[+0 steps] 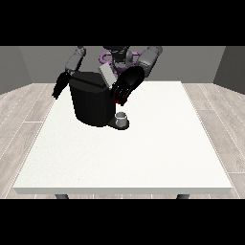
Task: Insert the coffee pod into the coffee machine and close the lid
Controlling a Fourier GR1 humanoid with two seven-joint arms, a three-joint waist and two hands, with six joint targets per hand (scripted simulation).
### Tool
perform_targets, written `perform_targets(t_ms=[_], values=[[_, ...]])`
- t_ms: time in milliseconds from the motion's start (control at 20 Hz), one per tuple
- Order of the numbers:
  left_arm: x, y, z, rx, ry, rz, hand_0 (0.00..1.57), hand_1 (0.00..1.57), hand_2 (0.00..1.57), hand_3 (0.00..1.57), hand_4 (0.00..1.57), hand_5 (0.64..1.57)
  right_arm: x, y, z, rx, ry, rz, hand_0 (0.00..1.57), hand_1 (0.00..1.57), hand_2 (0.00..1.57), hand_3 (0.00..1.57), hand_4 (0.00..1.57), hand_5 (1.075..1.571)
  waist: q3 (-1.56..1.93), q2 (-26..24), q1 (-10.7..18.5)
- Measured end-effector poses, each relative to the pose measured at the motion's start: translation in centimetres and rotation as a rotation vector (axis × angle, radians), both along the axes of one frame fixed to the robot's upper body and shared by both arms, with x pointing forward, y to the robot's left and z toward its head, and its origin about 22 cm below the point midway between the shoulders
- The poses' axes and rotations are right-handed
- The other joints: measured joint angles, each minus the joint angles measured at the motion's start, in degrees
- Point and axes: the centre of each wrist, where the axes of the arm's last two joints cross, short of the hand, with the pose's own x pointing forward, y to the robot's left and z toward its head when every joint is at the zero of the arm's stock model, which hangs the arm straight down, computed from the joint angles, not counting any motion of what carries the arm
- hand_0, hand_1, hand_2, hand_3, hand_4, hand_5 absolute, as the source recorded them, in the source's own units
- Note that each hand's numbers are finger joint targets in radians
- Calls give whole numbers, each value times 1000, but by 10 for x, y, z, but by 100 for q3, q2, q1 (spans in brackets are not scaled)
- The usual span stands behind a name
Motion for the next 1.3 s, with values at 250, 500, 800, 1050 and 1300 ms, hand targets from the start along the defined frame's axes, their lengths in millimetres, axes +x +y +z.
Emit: perform_targets(t_ms=[250, 500, 800, 1050, 1300], values=[[2, 3, -8, -5, 20, 23, 0, 0, 299, 199, 0, 1571, -2, -1, -5, 10, 24, 6, 0, 0, 0, 0, 153, 1571, 1, -141, 12], [5, -15, -35, -21, 88, 0, 0, 0, 0, 52, 0, 1571, -5, -22, -32, 41, 99, -56, 0, 0, 0, 0, 0, 1571, -1, -534, 426], [5, -30, -103, -73, 249, -47, 0, 0, 130, 0, 0, 1571, -29, -43, -78, 56, 229, -121, 0, 0, 0, 0, 0, 1571, -5, -1392, 931], [-3, -42, -167, -437, 362, -153, 0, 0, 0, 0, 467, 1571, -54, -56, -111, 71, 322, -167, 0, 0, 0, 0, 0, 1571, -15, -2073, 1390], [-30, -43, -257, -842, 517, -146, 0, 0, 0, 0, 394, 1571, -82, -74, -136, 74, 391, -235, 0, 0, 0, 0, 0, 1571, -19, -2793, 1884]])
